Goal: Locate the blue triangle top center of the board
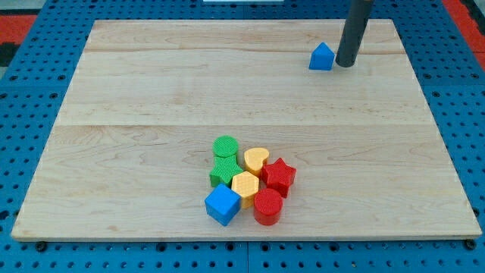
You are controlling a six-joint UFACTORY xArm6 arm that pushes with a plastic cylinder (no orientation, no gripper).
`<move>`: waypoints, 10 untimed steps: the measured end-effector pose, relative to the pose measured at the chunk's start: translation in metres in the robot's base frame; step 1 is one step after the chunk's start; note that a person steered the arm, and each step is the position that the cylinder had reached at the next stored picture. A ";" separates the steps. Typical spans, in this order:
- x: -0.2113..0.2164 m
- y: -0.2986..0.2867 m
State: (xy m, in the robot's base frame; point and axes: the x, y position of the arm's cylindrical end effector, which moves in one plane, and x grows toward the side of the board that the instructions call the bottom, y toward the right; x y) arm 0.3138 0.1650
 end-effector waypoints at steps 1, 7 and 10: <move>-0.057 -0.031; -0.003 -0.106; -0.069 -0.132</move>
State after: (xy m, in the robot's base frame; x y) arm 0.2449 0.0329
